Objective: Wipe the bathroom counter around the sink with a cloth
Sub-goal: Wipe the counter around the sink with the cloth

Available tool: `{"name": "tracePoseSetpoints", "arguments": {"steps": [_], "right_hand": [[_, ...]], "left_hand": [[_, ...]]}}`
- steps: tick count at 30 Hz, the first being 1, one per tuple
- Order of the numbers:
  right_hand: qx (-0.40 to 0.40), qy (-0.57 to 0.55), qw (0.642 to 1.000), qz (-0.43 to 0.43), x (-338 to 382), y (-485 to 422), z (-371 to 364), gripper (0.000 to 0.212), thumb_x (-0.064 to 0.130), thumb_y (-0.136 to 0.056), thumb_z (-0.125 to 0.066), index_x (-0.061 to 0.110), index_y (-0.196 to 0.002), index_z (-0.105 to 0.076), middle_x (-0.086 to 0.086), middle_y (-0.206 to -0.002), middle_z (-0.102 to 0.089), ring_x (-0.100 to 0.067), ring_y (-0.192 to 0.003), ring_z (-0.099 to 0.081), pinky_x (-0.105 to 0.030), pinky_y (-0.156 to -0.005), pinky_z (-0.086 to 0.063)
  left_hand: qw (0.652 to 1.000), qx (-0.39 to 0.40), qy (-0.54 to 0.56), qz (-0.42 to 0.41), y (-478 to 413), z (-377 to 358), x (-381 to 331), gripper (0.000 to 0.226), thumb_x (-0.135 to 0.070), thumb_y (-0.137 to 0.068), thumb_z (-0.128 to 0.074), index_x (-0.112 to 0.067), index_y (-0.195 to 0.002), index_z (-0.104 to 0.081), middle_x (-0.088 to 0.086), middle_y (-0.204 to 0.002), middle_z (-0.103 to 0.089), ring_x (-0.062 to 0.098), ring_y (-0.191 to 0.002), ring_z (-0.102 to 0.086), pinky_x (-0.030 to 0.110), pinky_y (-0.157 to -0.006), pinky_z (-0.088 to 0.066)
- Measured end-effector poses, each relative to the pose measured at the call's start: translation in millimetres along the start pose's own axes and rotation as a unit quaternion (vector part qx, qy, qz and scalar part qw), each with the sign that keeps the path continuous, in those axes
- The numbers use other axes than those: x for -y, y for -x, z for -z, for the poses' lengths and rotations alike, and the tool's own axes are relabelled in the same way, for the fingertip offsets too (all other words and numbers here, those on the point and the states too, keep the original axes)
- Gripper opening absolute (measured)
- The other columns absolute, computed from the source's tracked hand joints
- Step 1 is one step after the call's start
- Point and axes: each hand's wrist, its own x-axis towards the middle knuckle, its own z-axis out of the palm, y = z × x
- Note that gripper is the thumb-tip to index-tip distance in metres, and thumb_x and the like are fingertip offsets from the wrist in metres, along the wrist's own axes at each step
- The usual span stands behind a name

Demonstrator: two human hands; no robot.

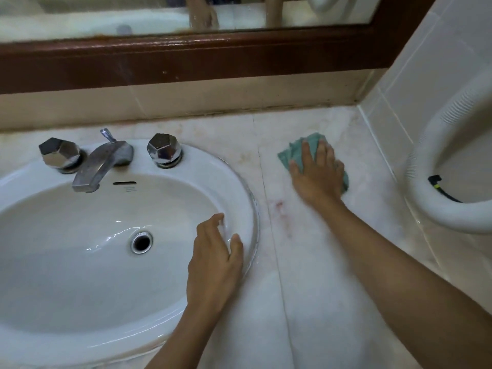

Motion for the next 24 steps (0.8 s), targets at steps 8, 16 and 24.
{"name": "tracePoseSetpoints", "arguments": {"steps": [8,16,24], "right_hand": [[-0.02,-0.052,0.991,0.125,33.4,196.0,-35.4,0.057,0.038,-0.097,-0.023,0.03,-0.153,-0.014,-0.002,-0.162,-0.005,-0.022,-0.149,-0.004,-0.046,-0.116,-0.016],[-0.019,0.0,0.991,0.13,-72.3,206.5,-27.4,0.059,0.043,-0.092,-0.032,0.034,-0.15,-0.023,0.0,-0.161,-0.016,-0.02,-0.146,-0.02,-0.045,-0.11,-0.027],[-0.029,-0.062,0.998,0.017,17.1,124.8,-34.7,0.059,0.042,-0.098,-0.022,0.026,-0.153,-0.011,-0.009,-0.162,-0.002,-0.028,-0.148,-0.001,-0.049,-0.116,-0.01]], "left_hand": [[0.998,-0.011,0.063,0.02,2.9,2.6,-3.6,0.044,-0.056,-0.093,-0.024,-0.039,-0.131,-0.039,-0.017,-0.13,-0.045,-0.005,-0.097,-0.049,0.032,-0.087,-0.038],[0.997,-0.007,0.068,0.028,6.2,4.2,-8.1,0.045,-0.057,-0.091,-0.026,-0.04,-0.131,-0.04,-0.018,-0.131,-0.047,-0.01,-0.096,-0.051,0.031,-0.083,-0.036],[0.999,-0.029,0.02,0.018,8.8,-0.5,-5.5,0.037,-0.046,-0.099,-0.034,-0.035,-0.135,-0.039,-0.014,-0.134,-0.049,0.01,-0.102,-0.057,0.032,-0.083,-0.036]]}}
